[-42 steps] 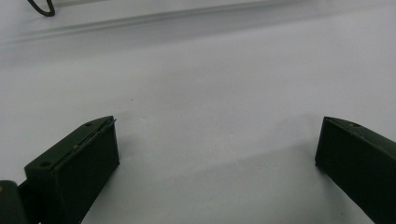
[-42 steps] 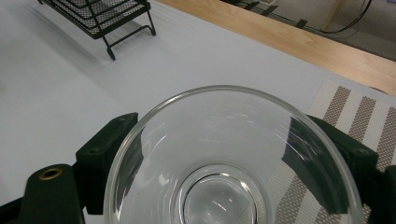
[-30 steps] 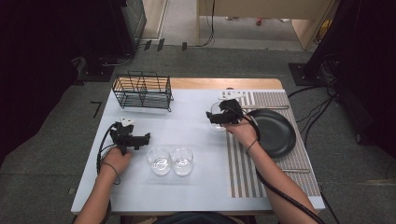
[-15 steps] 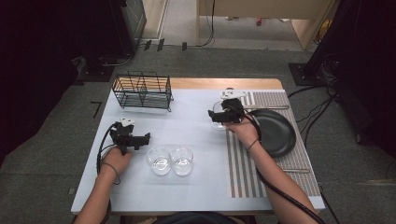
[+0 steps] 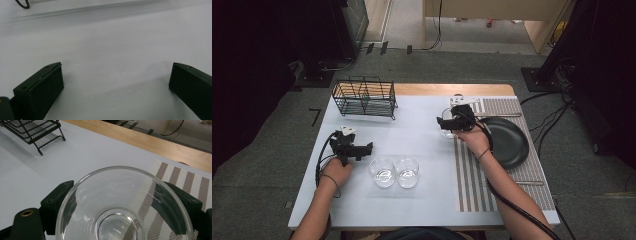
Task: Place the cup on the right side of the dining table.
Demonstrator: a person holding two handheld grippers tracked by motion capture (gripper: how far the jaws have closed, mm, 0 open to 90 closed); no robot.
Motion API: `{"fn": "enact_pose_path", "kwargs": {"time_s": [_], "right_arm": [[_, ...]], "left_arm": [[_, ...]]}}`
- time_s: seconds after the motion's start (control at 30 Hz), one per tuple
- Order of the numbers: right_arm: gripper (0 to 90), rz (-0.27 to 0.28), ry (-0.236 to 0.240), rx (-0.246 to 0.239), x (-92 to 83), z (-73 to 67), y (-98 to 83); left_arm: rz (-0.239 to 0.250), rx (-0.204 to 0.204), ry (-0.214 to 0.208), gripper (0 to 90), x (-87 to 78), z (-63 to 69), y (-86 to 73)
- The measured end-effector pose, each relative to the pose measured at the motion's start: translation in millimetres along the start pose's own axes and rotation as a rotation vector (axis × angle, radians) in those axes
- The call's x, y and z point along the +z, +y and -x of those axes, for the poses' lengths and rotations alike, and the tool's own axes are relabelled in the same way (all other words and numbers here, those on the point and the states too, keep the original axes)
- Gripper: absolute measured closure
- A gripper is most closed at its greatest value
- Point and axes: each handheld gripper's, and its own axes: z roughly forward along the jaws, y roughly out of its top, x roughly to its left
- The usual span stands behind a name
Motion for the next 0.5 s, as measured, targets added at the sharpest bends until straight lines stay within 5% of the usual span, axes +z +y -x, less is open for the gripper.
{"fn": "enact_pose_path", "kwargs": {"time_s": [0.5], "right_arm": [[18.0,0.002,-0.019,0.025,-1.0,11.0,-1.3]], "left_arm": [[0.000,0.000,0.000,0.0,0.0,0.0,0.0]]}}
